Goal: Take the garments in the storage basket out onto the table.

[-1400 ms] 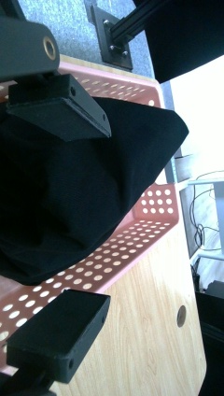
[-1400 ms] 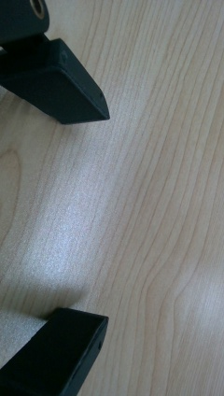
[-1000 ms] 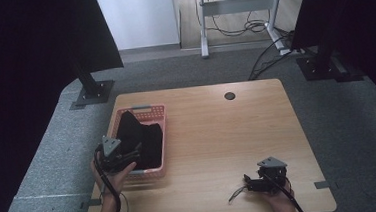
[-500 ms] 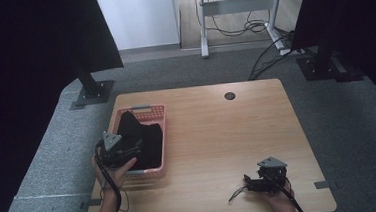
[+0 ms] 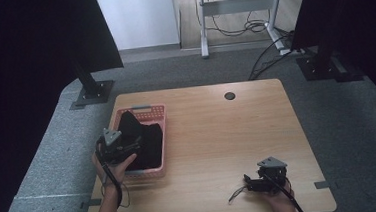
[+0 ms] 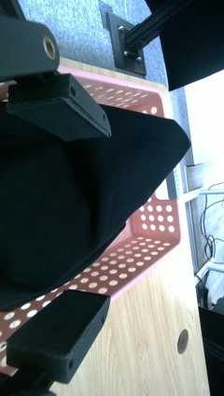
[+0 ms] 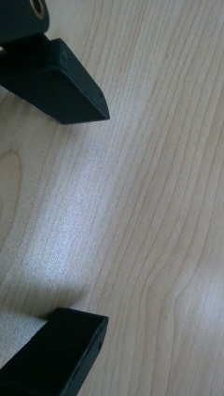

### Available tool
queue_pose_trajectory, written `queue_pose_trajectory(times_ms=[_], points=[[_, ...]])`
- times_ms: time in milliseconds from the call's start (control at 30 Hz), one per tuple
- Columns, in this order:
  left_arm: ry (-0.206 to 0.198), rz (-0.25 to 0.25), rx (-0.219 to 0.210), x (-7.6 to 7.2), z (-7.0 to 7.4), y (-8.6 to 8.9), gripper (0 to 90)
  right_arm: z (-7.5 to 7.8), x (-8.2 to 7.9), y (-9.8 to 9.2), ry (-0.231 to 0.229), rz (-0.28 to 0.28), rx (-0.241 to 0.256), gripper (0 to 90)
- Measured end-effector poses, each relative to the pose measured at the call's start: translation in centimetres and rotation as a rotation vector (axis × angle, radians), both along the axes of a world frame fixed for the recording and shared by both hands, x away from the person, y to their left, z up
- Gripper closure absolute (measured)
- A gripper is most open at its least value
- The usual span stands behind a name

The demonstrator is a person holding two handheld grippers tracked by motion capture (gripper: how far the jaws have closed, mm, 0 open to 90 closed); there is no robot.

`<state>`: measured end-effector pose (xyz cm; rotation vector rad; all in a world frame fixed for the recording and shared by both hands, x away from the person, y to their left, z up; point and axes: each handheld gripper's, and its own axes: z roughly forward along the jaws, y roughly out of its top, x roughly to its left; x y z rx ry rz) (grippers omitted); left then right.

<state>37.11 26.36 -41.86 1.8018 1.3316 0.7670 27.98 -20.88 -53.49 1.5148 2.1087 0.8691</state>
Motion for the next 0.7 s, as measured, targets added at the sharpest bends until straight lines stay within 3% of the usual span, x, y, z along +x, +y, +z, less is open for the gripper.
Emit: queue_pose_trajectory(times_ms=[233, 500, 700], points=[[0.016, 0.003, 0.015, 0.7, -0.1, -0.2, 15.7, 0.0, 0.0, 0.0, 0.0, -0.001, 0.001, 3.3], [0.002, -0.019, 0.027, 0.0, -0.4, -1.0, 14.5, 0.0, 0.0, 0.0, 0.0, 0.0, 0.0, 3.3], [0.025, 0.013, 0.055, 0.9, -0.5, -1.3, 14.3, 0.0, 0.0, 0.0, 0.0, -0.002, 0.001, 3.3]])
